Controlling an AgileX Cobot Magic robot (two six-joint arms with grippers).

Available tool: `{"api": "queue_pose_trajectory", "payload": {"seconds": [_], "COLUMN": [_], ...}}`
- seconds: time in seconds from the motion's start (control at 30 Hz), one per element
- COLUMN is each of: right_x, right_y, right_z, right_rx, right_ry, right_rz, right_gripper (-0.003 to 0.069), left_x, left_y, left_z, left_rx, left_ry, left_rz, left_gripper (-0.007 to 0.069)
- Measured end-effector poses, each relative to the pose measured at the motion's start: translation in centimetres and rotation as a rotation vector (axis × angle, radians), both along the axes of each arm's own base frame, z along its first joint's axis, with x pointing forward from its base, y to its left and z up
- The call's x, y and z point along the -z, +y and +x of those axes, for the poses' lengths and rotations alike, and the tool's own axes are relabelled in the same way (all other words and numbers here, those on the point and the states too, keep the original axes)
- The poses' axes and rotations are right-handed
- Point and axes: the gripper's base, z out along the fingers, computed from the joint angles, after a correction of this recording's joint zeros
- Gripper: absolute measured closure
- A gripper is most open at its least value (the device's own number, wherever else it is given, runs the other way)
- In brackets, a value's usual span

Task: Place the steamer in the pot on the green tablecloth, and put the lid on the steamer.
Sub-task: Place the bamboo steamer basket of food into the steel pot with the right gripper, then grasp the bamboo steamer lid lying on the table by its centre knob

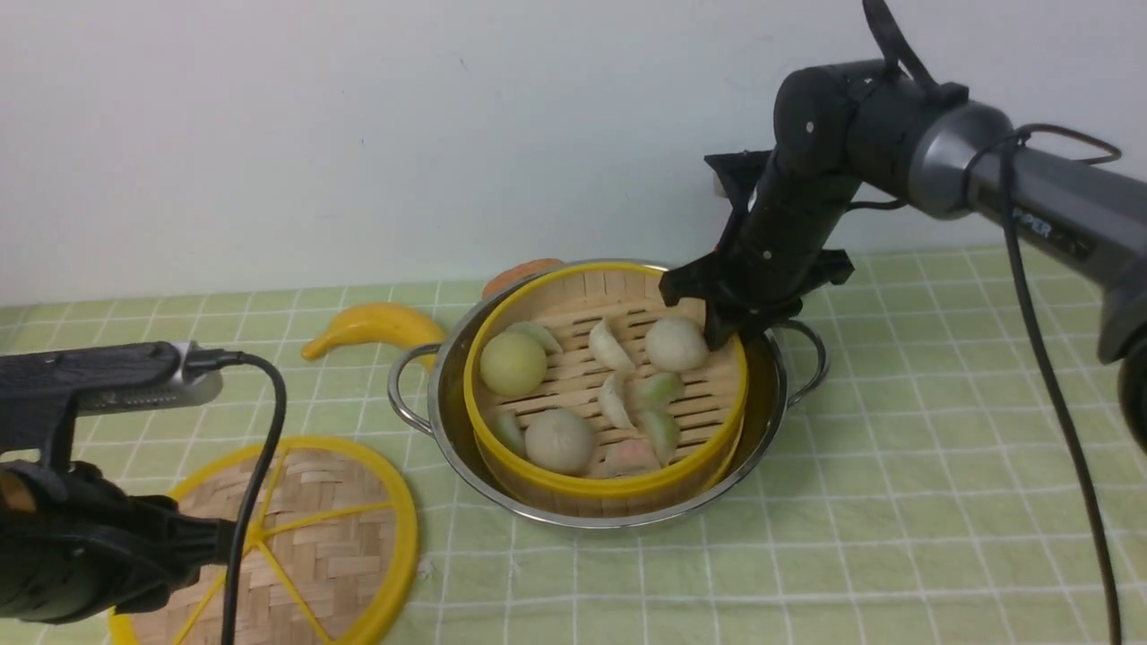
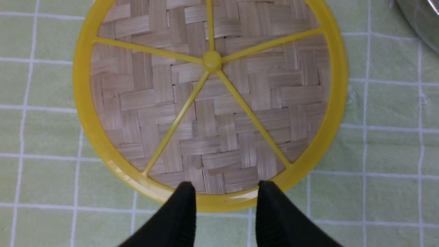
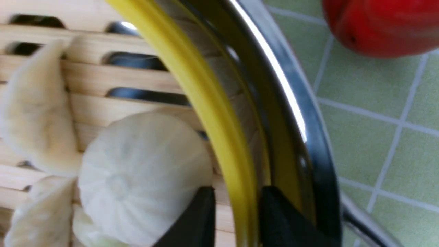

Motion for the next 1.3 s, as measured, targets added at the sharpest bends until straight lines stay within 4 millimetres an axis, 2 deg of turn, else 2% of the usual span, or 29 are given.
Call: {"api": "queue_pose_trajectory", "payload": {"seconds": [0.03,0.07,0.27,0.37,0.4,0.53,0.57,0.6,0.63,0.7,0.77,0.83,0.87,0.9,0.93,0.97,1.03,1.07,1.1,1.13,1.2,1.23,1.27,1.3], "right_x": [0.0,-0.1,-1.2,-3.9,-4.2,-9.2,-11.8,-12.2,-15.4,-17.9,-21.6,-24.1,-27.3,-27.6,-30.4,-31.1,-33.7,-36.3,-36.6,-38.5,-40.4,-40.7,-41.8,-42.2], "right_y": [0.0,0.0,0.2,0.2,0.2,-0.4,-0.7,-0.8,-1.3,-1.7,-2.4,-3.0,-3.9,-4.0,-4.8,-5.1,-6.2,-7.6,-7.8,-9.1,-10.7,-11.0,-12.3,-13.0], "right_z": [0.0,-0.1,0.2,0.2,0.1,-1.1,-2.0,-2.1,-3.5,-4.8,-7.0,-8.7,-11.3,-11.6,-14.2,-14.9,-18.0,-21.6,-22.0,-25.1,-29.0,-29.7,-32.6,-34.0], "right_rx": [0.001,0.001,-0.001,-0.003,-0.003,-0.003,-0.004,-0.004,-0.005,-0.01,-0.025,-0.034,-0.048,-0.049,-0.066,-0.069,-0.084,-0.099,-0.101,-0.11,-0.121,-0.121,-0.121,-0.121], "right_ry": [0.0,0.005,-0.022,-0.089,-0.095,-0.19,-0.24,-0.247,-0.305,-0.352,-0.425,-0.478,-0.546,-0.553,-0.617,-0.632,-0.7,-0.784,-0.796,-0.871,-0.959,-0.975,-1.04,-1.07], "right_rz": [0.0,0.005,0.022,0.048,0.05,0.09,0.113,0.117,0.149,0.179,0.228,0.264,0.314,0.32,0.366,0.38,0.426,0.464,0.467,0.49,0.513,0.517,0.528,0.535], "right_gripper": [0.0414,0.0365,0.0288,0.0276,0.0276,0.0276,0.0276,0.0276,0.0276,0.0276,0.0276,0.0276,0.0276,0.0276,0.0276,0.0276,0.0276,0.0276,0.0276,0.0276,0.0276,0.0276,0.0276,0.0276], "left_x": [0.1,0.6,1.8,2.6,2.7,3.7,4.1,4.2,4.6,4.9,5.4,5.6,5.6,5.7,5.6,5.7,5.7,5.8,5.8,5.8,6.0,6.1,6.2,6.2], "left_y": [0.0,0.0,-0.1,-0.1,-0.1,0.0,0.0,-0.1,-0.1,-0.1,-0.1,-0.2,-0.2,-0.2,-0.2,-0.2,-0.3,-0.3,-0.3,-0.3,-0.3,-0.3,-0.3,-0.2], "left_z": [0.1,0.8,2.1,3.0,3.0,4.0,4.5,4.5,5.0,5.3,5.7,6.1,6.8,6.9,7.7,7.8,8.6,9.1,9.1,9.4,9.5,9.5,9.4,9.3], "left_rx": [0.0,0.001,0.001,0.009,0.01,0.023,0.026,0.026,0.027,0.028,0.028,0.029,0.031,0.031,0.031,0.031,0.03,0.029,0.029,0.028,0.027,0.027,0.027,0.028], "left_ry": [0.001,0.006,0.006,0.005,0.005,0.0,-0.006,-0.007,-0.015,-0.012,0.008,0.014,0.013,0.016,0.012,0.016,0.029,0.056,0.06,0.09,0.126,0.132,0.15,0.157], "left_rz": [0.0,0.001,0.002,0.015,0.017,0.036,0.038,0.038,0.036,0.036,0.037,0.038,0.04,0.041,0.04,0.041,0.042,0.044,0.044,0.047,0.049,0.05,0.052,0.054], "left_gripper": [0.0381,0.0381,0.0381,0.0381,0.0381,0.0381,0.0381,0.0381,0.0381,0.0381,0.0381,0.0381,0.0381,0.0381,0.0381,0.0381,0.0381,0.0381,0.0381,0.0381,0.0381,0.0381,0.0381,0.0381]}}
